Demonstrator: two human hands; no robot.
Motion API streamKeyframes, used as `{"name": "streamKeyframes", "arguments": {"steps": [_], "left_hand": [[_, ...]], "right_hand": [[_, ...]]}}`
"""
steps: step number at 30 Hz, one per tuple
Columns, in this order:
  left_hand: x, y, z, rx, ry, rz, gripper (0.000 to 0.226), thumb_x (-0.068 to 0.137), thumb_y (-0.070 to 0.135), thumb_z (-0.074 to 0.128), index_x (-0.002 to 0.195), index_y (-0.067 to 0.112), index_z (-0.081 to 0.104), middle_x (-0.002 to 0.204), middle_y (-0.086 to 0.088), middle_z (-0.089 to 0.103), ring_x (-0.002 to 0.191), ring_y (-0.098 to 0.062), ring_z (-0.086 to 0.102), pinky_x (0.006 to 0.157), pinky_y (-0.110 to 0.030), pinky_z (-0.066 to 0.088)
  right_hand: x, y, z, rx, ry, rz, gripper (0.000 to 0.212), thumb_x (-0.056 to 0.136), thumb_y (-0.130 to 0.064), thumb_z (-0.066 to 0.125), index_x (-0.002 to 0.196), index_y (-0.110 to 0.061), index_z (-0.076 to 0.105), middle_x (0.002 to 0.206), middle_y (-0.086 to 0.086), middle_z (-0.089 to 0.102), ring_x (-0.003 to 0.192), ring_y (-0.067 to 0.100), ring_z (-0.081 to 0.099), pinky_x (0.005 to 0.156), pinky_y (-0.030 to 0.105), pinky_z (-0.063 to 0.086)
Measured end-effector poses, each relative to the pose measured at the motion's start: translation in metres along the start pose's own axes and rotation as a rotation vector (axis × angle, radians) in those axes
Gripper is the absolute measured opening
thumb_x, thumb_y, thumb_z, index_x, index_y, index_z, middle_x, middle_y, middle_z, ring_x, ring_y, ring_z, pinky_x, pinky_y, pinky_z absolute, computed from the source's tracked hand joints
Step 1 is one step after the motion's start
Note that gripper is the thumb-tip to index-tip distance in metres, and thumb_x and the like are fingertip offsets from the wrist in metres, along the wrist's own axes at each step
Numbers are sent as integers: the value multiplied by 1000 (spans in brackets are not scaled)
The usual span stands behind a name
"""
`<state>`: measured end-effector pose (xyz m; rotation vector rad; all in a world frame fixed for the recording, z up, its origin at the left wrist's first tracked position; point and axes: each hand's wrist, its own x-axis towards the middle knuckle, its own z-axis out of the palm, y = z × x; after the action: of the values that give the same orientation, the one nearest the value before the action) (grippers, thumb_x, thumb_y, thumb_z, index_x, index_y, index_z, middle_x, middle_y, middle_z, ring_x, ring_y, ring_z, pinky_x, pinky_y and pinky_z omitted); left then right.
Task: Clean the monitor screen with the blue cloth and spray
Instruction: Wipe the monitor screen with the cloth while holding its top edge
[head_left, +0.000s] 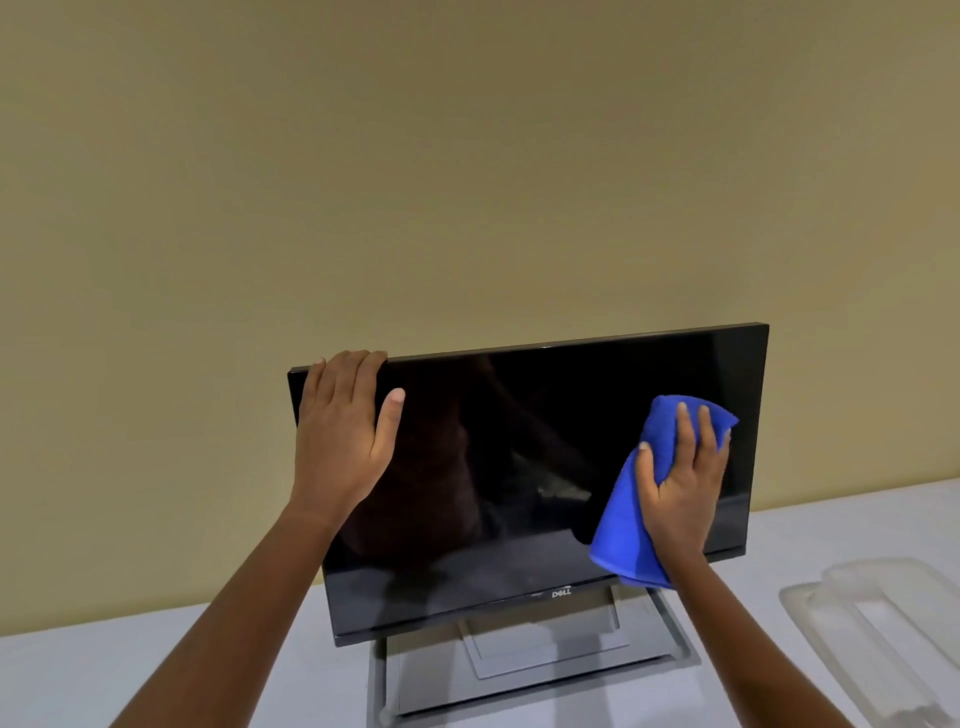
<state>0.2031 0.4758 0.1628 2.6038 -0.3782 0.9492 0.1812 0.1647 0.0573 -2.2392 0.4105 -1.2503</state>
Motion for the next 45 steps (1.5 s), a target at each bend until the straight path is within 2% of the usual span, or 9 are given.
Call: {"name": "streamKeyframes", "arguments": {"steps": [7, 14, 19, 23, 30, 33, 38, 41, 45], "left_hand": [[-1, -1, 3, -23, 26, -1, 57, 91, 39, 22, 124, 2, 50, 124, -16, 57, 123, -34, 47, 113, -44, 21], [-1, -3, 4, -27, 40, 21, 58, 91, 39, 21, 124, 1, 50, 124, -17, 56, 123, -35, 46, 112, -43, 21], [-2, -6, 0, -9, 25, 55, 59, 91, 39, 20, 125, 1, 49, 126, -18, 55, 123, -35, 46, 111, -44, 22], [-3, -5, -3, -6, 18, 62, 61, 91, 40, 18, 126, 2, 49, 127, -18, 54, 125, -34, 45, 112, -43, 22], [-3, -5, -2, -14, 14, 65, 65, 89, 44, 14, 130, 3, 45, 132, -16, 51, 130, -31, 40, 115, -41, 17], [-4, -5, -2, -20, 16, 58, 65, 89, 44, 15, 130, 3, 45, 132, -15, 51, 130, -31, 40, 115, -41, 16], [-5, -4, -2, -23, 21, 60, 64, 90, 43, 16, 129, 2, 46, 130, -16, 52, 129, -32, 41, 114, -43, 18], [-5, -3, -1, -21, 25, 57, 64, 90, 43, 16, 128, 1, 47, 129, -17, 53, 127, -32, 42, 113, -44, 20], [-4, -2, -2, -23, 21, 53, 65, 90, 43, 15, 128, 1, 47, 129, -18, 53, 127, -33, 42, 113, -44, 20]], "right_hand": [[-51, -69, 30, 6, 44, 199, 55, 93, -31, 43, 140, -5, 36, 147, 22, 33, 136, 47, 26, 106, 55, 30], [-138, -124, 63, -162, -193, -255, 52, 94, -45, 29, 140, -22, 31, 147, 9, 29, 132, 36, 27, 108, 53, 25], [-158, -108, 67, -347, -265, -877, 62, 80, -46, 53, 138, -33, 35, 146, -3, 33, 128, 26, 36, 105, 50, 34], [-134, -72, 51, -405, -298, -1030, 67, 74, -43, 60, 136, -36, 38, 140, -11, 49, 130, 22, 37, 104, 48, 38], [-88, -8, 10, -361, -283, -596, 54, 85, -38, 44, 137, -27, 37, 143, 3, 42, 135, 32, 27, 105, 49, 30], [-82, 2, 2, -193, -191, -169, 53, 90, -34, 46, 140, -17, 38, 148, 11, 36, 138, 39, 25, 103, 51, 39], [-79, -21, 17, 81, -10, 448, 55, 96, -27, 44, 146, -17, 22, 156, 11, 17, 144, 35, 8, 114, 52, 23], [-88, -63, 31, 83, 23, 456, 54, 97, -28, 43, 145, -13, 25, 154, 15, 21, 142, 39, 13, 113, 53, 24], [-121, -124, 48, -66, -71, 99, 52, 92, -35, 41, 138, -11, 43, 145, 18, 40, 132, 46, 34, 98, 57, 39]]}}
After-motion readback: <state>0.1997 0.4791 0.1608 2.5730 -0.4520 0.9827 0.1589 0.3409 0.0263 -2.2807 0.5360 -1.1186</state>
